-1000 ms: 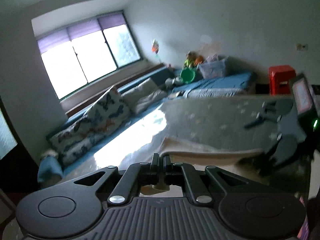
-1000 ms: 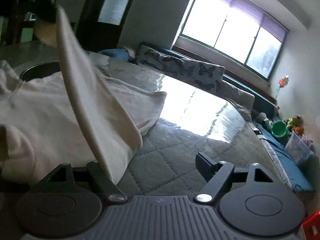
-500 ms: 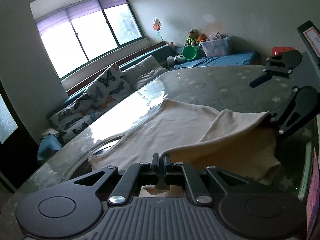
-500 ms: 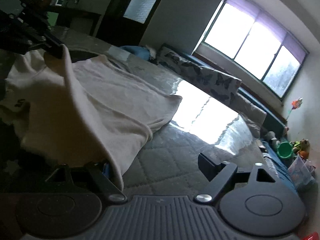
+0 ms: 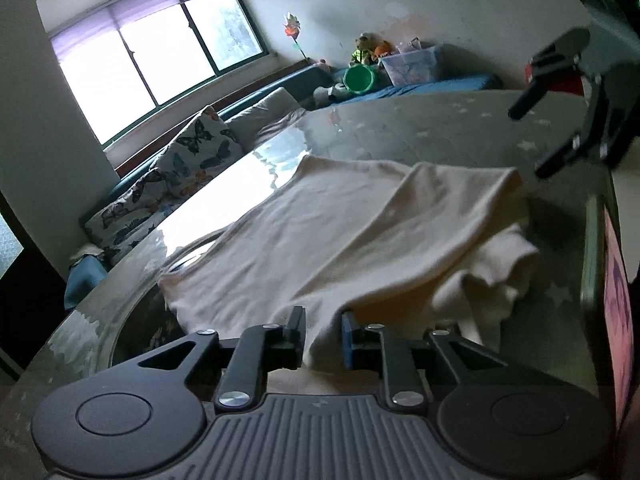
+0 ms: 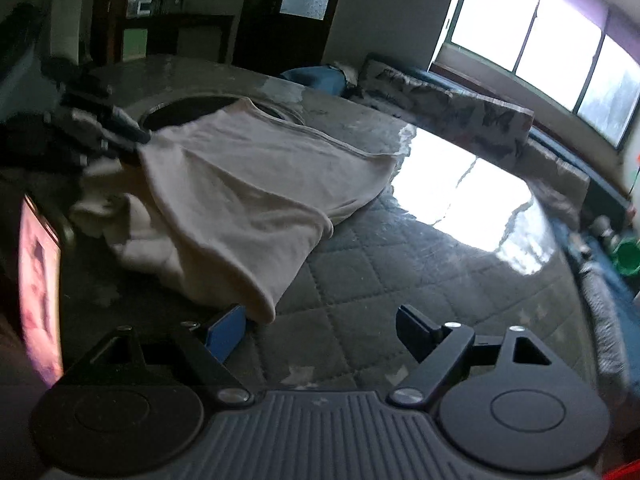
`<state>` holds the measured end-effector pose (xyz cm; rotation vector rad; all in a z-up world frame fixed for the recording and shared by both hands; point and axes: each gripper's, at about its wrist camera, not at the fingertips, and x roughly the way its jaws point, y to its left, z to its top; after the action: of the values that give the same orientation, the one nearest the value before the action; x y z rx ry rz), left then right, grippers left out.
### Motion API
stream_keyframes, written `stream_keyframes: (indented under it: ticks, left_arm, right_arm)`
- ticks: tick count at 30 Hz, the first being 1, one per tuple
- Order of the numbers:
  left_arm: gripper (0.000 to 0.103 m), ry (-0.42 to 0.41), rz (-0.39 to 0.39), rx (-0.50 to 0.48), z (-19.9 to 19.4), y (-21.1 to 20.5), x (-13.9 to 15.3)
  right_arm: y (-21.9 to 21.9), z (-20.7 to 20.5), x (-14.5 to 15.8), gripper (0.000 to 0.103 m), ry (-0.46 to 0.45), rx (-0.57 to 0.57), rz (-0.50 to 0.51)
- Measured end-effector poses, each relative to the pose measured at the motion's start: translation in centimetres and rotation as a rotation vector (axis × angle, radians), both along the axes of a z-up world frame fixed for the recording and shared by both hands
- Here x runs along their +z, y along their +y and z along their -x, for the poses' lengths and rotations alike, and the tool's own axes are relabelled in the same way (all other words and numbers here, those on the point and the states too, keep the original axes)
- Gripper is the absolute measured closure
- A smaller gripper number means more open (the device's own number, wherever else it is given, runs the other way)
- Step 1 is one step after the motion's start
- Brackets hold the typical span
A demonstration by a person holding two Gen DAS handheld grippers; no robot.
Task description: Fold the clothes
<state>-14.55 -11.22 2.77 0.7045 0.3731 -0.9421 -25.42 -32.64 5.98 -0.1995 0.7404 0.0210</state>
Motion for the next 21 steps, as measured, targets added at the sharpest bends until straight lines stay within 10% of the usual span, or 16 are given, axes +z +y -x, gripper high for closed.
stream_keyframes:
  ticks: [9, 21]
  left_arm:
    - [0.076, 0.015, -0.013, 0.005, 0.3, 1.6, 0.4]
    - [0.085, 0.011, -0.056, -0.049, 0.4, 0.7, -0.4]
  right_arm:
    - [-1.1, -4.3, 1.0, 0.018, -0.127, -0.053, -0.076]
    - [1.7, -10.7, -1.5, 0.018, -0.061, 0.089, -0.135]
